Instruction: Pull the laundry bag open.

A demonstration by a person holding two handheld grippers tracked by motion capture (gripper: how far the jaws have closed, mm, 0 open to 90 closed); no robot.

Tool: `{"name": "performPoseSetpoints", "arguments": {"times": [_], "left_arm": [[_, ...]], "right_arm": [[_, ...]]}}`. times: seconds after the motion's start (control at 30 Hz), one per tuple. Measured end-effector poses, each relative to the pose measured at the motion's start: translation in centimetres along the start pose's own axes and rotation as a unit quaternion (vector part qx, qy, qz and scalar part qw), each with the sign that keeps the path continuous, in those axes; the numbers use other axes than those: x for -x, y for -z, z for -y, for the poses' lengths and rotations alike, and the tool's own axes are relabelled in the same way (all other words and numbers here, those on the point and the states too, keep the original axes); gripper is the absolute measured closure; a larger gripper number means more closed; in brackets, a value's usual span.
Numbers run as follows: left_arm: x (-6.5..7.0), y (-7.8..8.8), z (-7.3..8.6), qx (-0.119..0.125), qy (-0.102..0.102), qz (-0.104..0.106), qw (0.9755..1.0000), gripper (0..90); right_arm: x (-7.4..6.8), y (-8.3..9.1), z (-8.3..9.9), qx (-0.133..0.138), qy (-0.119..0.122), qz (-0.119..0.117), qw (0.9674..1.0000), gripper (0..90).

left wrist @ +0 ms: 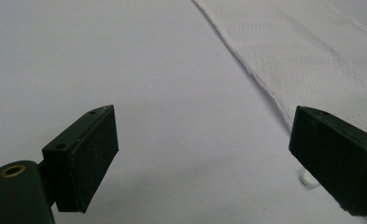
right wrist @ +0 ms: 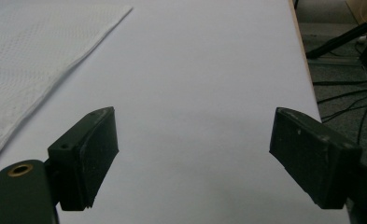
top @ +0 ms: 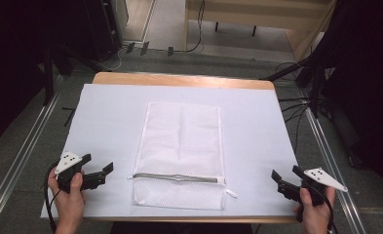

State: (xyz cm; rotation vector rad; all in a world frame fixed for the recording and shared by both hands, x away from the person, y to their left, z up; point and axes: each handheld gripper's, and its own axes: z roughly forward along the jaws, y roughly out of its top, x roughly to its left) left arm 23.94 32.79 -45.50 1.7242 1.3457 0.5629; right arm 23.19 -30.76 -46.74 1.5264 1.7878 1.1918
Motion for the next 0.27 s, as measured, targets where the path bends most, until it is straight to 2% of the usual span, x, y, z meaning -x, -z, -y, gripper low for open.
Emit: {"name": "performPoseSetpoints", "arguments": {"times": [0.27], "left_arm": [[-0.13,-0.01,-0.01,-0.001,0.005,-0.006,1.0,7.3]], "right_arm": [[0.46,-0.01,0.16,-0.002,-0.002,0.011,0.9999,15.6]]}}
